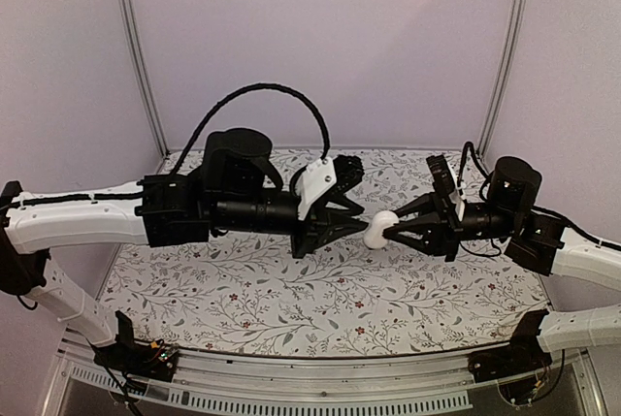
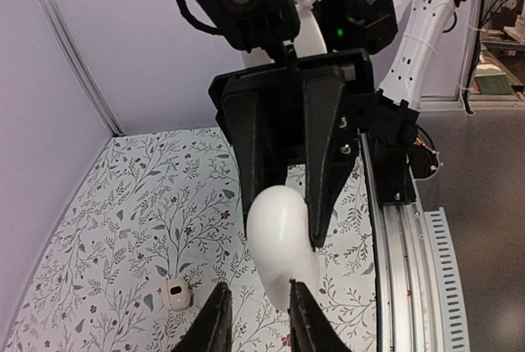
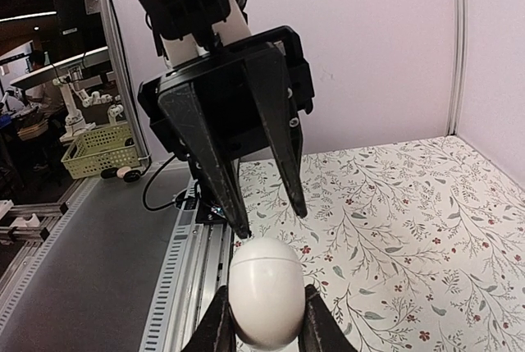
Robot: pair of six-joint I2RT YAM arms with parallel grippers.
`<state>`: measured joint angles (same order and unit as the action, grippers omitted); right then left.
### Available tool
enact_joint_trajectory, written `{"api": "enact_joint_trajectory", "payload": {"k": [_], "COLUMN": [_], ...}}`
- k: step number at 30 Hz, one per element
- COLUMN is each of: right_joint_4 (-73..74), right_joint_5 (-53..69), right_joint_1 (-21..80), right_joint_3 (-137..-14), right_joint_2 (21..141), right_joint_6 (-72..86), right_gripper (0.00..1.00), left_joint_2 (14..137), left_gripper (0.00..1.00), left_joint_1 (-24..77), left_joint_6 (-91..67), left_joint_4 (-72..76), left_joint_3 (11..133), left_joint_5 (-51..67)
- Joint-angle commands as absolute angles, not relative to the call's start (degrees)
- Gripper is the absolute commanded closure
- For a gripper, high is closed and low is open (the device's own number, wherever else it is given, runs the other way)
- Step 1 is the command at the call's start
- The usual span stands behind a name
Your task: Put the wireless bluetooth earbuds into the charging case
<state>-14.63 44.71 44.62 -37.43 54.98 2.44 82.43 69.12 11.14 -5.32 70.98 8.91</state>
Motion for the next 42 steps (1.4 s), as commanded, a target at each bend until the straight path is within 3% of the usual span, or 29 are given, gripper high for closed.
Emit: {"api": "enact_joint_trajectory", "payload": {"k": [1, 4, 10, 19, 27, 37, 42], "right_joint_4": [-15.3, -15.2, -19.7, -14.1, -16.0, -12.6, -9.0], "right_joint_5": [43.1, 42.0, 40.6, 36.7, 35.4, 38.8, 36.6], "right_joint_1": [44.7, 44.7, 44.1, 34.3, 32.7, 35.1, 37.3], "right_joint_3": [-38.7, -38.2, -35.8, -35.6, -40.9, -57.4, -64.3], "right_joint_2": [54.9, 54.6, 54.7, 61.7, 79.4, 103.8, 112.2], "right_joint_6": [3.0, 3.1, 6.3, 12.7, 13.9, 10.8, 9.3], "right_gripper": [1.0, 1.0, 1.0, 1.0, 1.0, 1.0, 1.0], "left_joint_2": [82.2, 80.7, 78.5, 79.4, 78.9, 74.5, 73.7], "left_gripper": [0.76, 0.72, 0.56, 0.52, 0.42, 0.11, 0.01], "left_joint_1": [70.0, 69.2, 65.0, 61.4, 58.2, 55.0, 54.3], "left_joint_6": [12.1, 10.7, 6.3, 2.0, -2.9, -7.5, -8.1], "left_joint_4": [-5.2, -3.3, 4.9, 6.7, 7.6, 9.9, 9.7], "left_joint_3": [71.7, 69.5, 63.3, 61.7, 58.2, 52.2, 51.5], "left_joint_5": [9.0, 6.9, 15.0, 10.8, 4.5, 2.7, 2.4]}}
